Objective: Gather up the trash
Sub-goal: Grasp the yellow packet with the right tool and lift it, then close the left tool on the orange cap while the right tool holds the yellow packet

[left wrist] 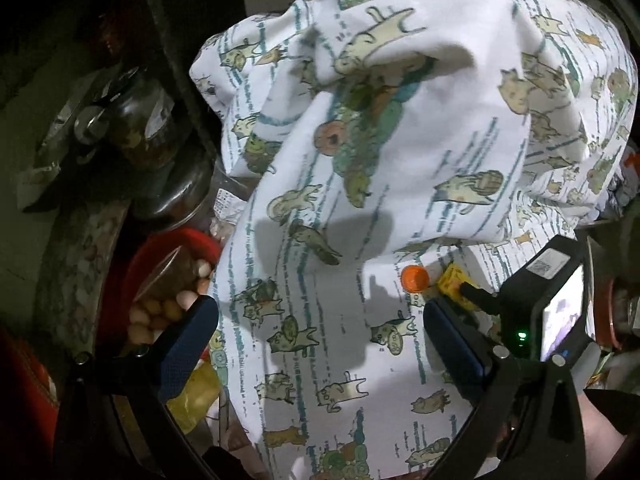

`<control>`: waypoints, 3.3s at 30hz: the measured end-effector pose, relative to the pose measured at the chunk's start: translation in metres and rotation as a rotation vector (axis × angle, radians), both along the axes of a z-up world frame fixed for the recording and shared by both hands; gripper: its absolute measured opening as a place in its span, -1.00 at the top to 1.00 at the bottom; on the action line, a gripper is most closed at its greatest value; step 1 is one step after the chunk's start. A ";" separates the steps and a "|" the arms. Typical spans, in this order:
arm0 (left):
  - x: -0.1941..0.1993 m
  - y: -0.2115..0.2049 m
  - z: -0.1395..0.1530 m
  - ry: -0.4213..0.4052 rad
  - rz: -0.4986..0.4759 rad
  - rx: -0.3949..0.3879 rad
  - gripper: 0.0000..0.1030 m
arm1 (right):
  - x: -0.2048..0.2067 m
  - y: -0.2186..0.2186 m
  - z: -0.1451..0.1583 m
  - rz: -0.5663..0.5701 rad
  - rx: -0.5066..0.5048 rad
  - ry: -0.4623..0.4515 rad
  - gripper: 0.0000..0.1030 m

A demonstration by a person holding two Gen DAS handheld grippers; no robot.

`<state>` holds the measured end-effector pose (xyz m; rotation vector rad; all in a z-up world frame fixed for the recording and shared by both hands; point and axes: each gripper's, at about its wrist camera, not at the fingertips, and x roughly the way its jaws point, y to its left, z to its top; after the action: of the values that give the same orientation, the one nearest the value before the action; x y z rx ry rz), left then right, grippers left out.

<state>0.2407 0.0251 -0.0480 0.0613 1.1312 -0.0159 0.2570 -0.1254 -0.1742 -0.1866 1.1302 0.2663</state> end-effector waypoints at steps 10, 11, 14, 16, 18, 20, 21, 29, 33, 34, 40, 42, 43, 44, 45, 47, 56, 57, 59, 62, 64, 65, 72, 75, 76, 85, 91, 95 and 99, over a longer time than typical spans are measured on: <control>-0.005 -0.001 0.001 0.002 0.011 -0.013 -0.98 | -0.004 -0.063 0.050 -0.106 0.309 0.047 0.92; -0.006 -0.001 -0.002 0.012 0.015 -0.027 -0.98 | -0.008 -0.072 0.053 -0.113 0.354 0.067 0.92; -0.005 -0.002 -0.011 0.050 0.028 -0.063 -0.98 | -0.006 -0.097 0.057 -0.158 0.434 0.119 0.92; -0.004 -0.006 -0.017 0.071 0.026 -0.071 -0.98 | -0.001 -0.098 0.055 -0.183 0.440 0.171 0.92; -0.003 -0.010 -0.019 0.077 0.026 -0.069 -0.98 | 0.003 -0.104 0.044 -0.173 0.415 0.242 0.92; -0.001 -0.013 -0.019 0.076 0.021 -0.066 -0.98 | 0.003 -0.107 0.038 -0.191 0.367 0.263 0.92; -0.001 -0.015 -0.019 0.076 0.019 -0.068 -0.98 | 0.004 -0.107 0.036 -0.200 0.357 0.266 0.92; 0.003 -0.021 -0.022 0.082 0.012 -0.059 -0.98 | 0.000 -0.095 0.018 -0.154 0.205 0.298 0.92; 0.004 -0.024 -0.027 0.094 -0.003 -0.051 -0.98 | 0.002 -0.093 0.008 -0.166 0.263 0.345 0.92; 0.005 -0.025 -0.027 0.095 -0.006 -0.050 -0.98 | 0.002 -0.094 0.008 -0.165 0.260 0.348 0.92; 0.008 -0.030 -0.035 0.110 -0.026 -0.076 -0.98 | -0.003 -0.096 -0.002 -0.174 0.228 0.366 0.92; 0.011 -0.033 -0.042 0.115 -0.023 -0.115 -0.98 | -0.005 -0.101 0.004 -0.190 0.235 0.337 0.90; 0.013 -0.035 -0.047 0.113 -0.020 -0.118 -0.98 | -0.005 -0.102 0.007 -0.192 0.233 0.321 0.90; 0.014 -0.039 -0.053 0.108 -0.018 -0.102 -0.98 | -0.005 -0.105 0.012 -0.197 0.230 0.301 0.90; 0.015 -0.044 -0.057 0.103 -0.024 -0.075 -0.98 | -0.004 -0.103 0.014 -0.207 0.230 0.282 0.90; 0.017 -0.055 -0.066 0.097 -0.062 -0.032 -0.96 | -0.003 -0.111 0.023 -0.231 0.239 0.252 0.90; 0.026 -0.094 -0.094 0.067 -0.170 -0.056 -0.47 | -0.002 -0.142 0.043 -0.280 0.196 0.166 0.90; 0.029 -0.095 -0.099 0.068 -0.163 -0.055 -0.44 | -0.002 -0.144 0.046 -0.278 0.190 0.155 0.90; 0.033 -0.095 -0.106 0.071 -0.147 -0.029 -0.36 | -0.002 -0.145 0.049 -0.271 0.173 0.136 0.90; 0.040 -0.096 -0.115 0.084 -0.132 -0.014 -0.18 | -0.002 -0.154 0.054 -0.272 0.180 0.131 0.90; 0.044 -0.094 -0.120 0.095 -0.113 -0.023 -0.07 | -0.003 -0.158 0.055 -0.277 0.185 0.132 0.90; 0.047 -0.093 -0.122 0.099 -0.106 -0.025 -0.01 | -0.003 -0.159 0.055 -0.277 0.186 0.132 0.90; 0.058 -0.090 -0.128 0.123 -0.091 -0.060 0.35 | -0.005 -0.162 0.055 -0.280 0.171 0.128 0.90; 0.057 -0.089 -0.126 0.117 -0.075 -0.069 0.44 | -0.004 -0.164 0.054 -0.289 0.173 0.130 0.90; 0.056 -0.088 -0.124 0.115 -0.079 -0.077 0.44 | -0.004 -0.164 0.054 -0.293 0.172 0.128 0.90; 0.032 -0.084 -0.086 0.047 -0.112 -0.085 0.45 | -0.010 -0.160 0.068 -0.291 0.148 0.067 0.90; 0.006 -0.086 -0.034 -0.030 -0.142 -0.118 0.45 | -0.034 -0.148 0.103 -0.262 0.123 -0.088 0.90; -0.019 -0.088 0.000 -0.102 -0.147 -0.089 0.45 | -0.058 -0.142 0.134 -0.284 0.114 -0.189 0.90; -0.052 -0.089 0.038 -0.189 -0.145 -0.102 0.45 | -0.090 -0.131 0.167 -0.270 0.155 -0.270 0.90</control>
<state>0.1889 -0.0643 -0.0102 0.0527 0.9337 -0.1927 0.1669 -0.2560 -0.0074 0.0666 0.8502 0.0838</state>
